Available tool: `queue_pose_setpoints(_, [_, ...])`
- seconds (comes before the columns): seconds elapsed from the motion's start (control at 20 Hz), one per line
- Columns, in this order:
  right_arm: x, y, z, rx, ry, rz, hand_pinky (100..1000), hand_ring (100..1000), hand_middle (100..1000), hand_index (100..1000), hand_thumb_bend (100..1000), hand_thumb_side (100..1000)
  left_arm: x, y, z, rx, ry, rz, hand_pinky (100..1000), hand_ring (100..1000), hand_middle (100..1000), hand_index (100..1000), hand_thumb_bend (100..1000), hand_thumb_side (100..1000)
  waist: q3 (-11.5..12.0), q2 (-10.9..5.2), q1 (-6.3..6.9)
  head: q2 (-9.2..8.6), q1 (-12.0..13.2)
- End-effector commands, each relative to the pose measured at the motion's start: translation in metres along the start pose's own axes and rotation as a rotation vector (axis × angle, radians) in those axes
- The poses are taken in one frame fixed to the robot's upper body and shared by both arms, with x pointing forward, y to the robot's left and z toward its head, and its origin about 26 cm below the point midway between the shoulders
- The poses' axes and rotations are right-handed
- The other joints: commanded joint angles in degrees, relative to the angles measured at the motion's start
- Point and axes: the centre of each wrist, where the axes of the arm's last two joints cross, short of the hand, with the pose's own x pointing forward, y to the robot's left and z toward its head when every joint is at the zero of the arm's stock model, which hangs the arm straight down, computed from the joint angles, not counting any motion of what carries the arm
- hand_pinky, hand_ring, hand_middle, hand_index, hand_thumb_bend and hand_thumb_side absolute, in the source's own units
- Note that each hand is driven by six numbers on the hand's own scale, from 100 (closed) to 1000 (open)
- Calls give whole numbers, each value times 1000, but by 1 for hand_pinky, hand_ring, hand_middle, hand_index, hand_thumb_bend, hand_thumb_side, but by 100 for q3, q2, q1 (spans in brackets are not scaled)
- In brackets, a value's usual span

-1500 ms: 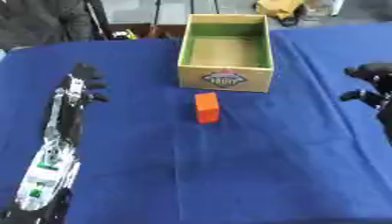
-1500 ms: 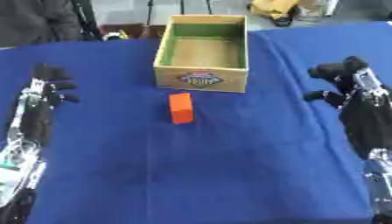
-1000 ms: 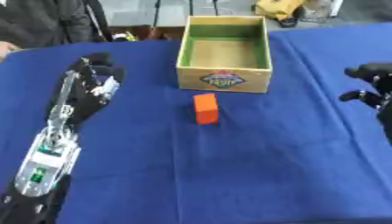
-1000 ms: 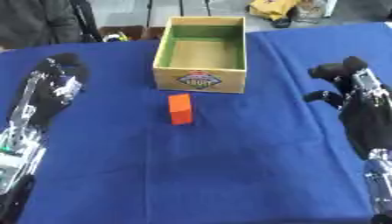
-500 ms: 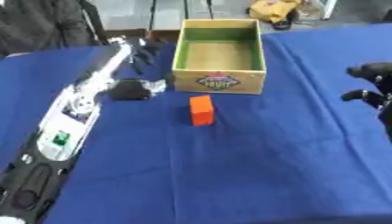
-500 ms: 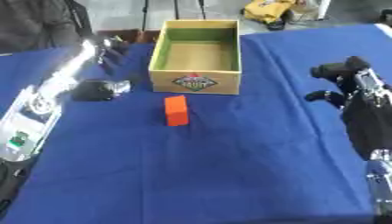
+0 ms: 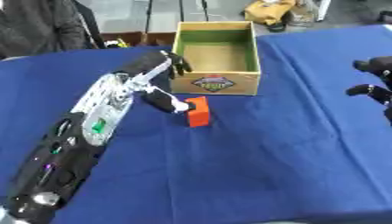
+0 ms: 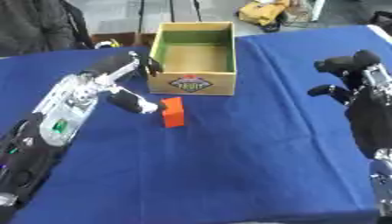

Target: Pick up objects on the table and place them in the box.

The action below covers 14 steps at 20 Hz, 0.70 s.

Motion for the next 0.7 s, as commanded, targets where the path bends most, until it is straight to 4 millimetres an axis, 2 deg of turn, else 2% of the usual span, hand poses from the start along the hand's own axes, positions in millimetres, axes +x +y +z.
queue_pose_setpoints(0.05, [10, 0, -3, 17, -30, 6, 571, 847, 612, 672, 100, 761, 2, 1, -9, -12, -6, -42, 603, 648, 637, 786, 770, 290, -25, -95, -45, 21, 15])
queue_pose_setpoints(0.3, [9, 1, -3, 20, -27, 5, 571, 847, 611, 672, 100, 761, 0, -13, -20, -57, -18, -18, 598, 650, 631, 778, 764, 290, -56, -84, -50, 22, 12])
queue_pose_setpoints(0.7, [9, 2, -3, 26, -26, 6, 570, 848, 610, 671, 100, 762, -7, -32, -27, -56, 4, 30, 580, 635, 606, 745, 728, 272, -102, -39, -52, 10, 2])
